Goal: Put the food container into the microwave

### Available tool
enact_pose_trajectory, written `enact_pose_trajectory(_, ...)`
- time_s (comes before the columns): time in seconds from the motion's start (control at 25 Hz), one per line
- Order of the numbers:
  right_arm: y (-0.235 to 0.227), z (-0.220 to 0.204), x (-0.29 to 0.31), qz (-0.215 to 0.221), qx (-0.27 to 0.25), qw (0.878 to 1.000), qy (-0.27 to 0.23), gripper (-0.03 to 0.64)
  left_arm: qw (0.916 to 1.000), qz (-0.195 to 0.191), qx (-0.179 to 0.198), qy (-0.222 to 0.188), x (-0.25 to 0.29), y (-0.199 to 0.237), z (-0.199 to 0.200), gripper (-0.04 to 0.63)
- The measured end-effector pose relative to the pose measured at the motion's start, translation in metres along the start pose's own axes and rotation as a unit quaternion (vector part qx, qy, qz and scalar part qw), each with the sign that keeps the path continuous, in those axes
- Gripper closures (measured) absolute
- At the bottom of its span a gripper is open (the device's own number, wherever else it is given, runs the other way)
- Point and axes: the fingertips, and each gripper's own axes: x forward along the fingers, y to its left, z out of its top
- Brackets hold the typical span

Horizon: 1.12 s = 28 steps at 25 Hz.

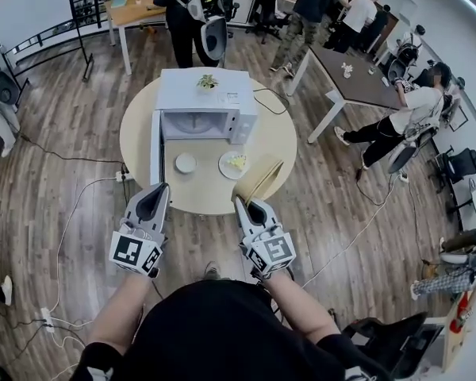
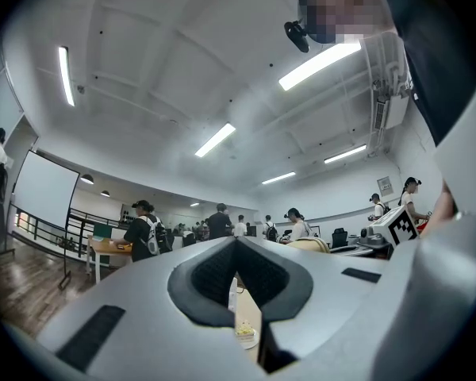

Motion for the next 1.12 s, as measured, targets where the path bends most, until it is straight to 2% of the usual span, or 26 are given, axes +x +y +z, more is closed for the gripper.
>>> enact_pose_trajectory(0.72, -0.063, -0.008, 0.061, 0.066, 0.003, 0.998, -0.015, 0.592, 0.9982, 0.054, 0.025, 0.005, 0.068, 0.017, -0.014, 0.577)
enact_pose_trajectory(1.12, -0.071, -0.016, 0.072, 0.086, 0.012, 0.996, -0.010, 0.592, 0.9968, 0.074, 0.026, 0.013, 0.075, 0.016, -0.023, 0.577)
